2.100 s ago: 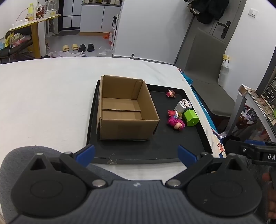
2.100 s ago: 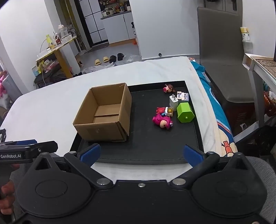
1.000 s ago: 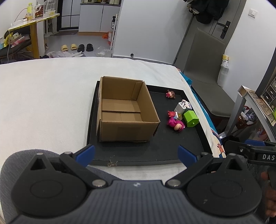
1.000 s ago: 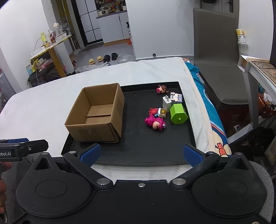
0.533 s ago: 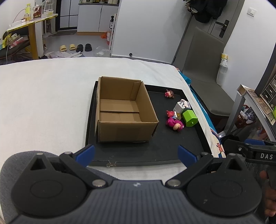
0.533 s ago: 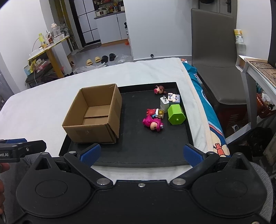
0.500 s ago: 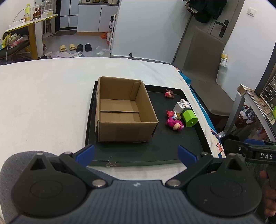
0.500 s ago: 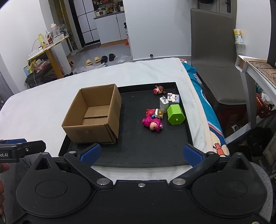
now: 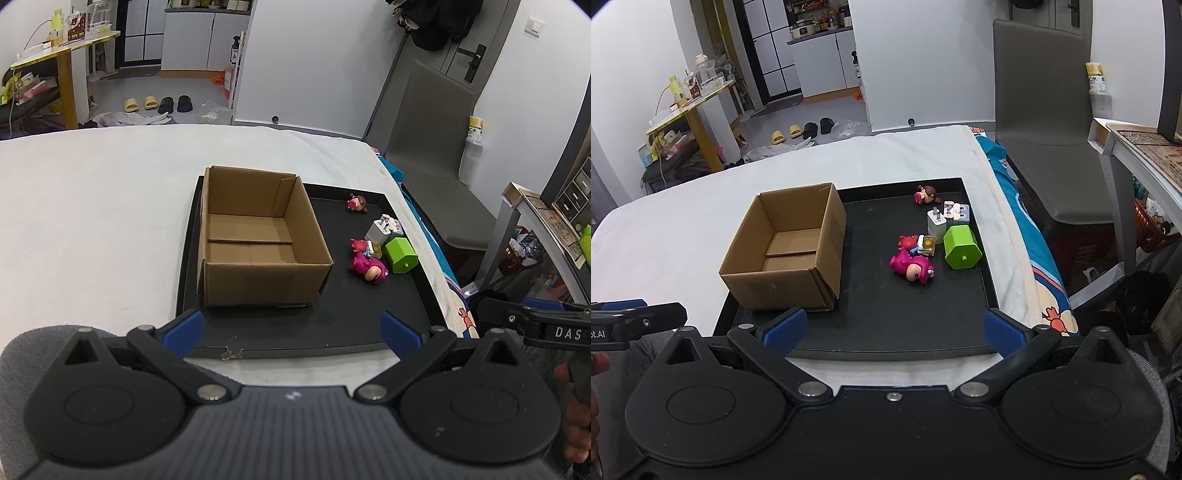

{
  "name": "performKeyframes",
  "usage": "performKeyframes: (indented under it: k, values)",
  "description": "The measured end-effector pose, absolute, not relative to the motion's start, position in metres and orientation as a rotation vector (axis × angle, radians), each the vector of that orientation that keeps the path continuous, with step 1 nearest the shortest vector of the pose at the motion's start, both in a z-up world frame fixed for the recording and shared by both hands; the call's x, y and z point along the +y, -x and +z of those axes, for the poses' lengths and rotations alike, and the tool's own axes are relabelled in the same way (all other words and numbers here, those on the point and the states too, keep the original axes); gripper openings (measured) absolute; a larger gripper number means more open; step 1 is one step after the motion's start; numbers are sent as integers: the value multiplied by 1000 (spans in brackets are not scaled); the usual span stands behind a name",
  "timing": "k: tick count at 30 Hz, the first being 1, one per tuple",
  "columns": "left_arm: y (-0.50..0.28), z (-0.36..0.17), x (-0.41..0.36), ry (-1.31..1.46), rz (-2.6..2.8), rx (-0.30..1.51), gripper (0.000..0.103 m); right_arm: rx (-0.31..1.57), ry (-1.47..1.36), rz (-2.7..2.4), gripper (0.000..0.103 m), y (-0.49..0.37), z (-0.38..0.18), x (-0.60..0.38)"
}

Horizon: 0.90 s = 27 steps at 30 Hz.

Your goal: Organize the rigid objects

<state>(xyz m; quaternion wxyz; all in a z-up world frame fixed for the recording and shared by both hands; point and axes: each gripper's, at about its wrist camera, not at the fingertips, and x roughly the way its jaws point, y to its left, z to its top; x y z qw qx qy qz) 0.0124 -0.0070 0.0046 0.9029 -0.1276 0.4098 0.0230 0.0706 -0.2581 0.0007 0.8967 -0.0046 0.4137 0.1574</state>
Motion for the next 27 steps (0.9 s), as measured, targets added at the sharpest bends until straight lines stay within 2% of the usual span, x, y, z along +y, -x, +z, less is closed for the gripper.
performKeyframes:
  k: [27]
  values:
    - [-9, 5, -6, 280, 40, 833, 102, 855, -2, 314, 103, -70, 0, -264]
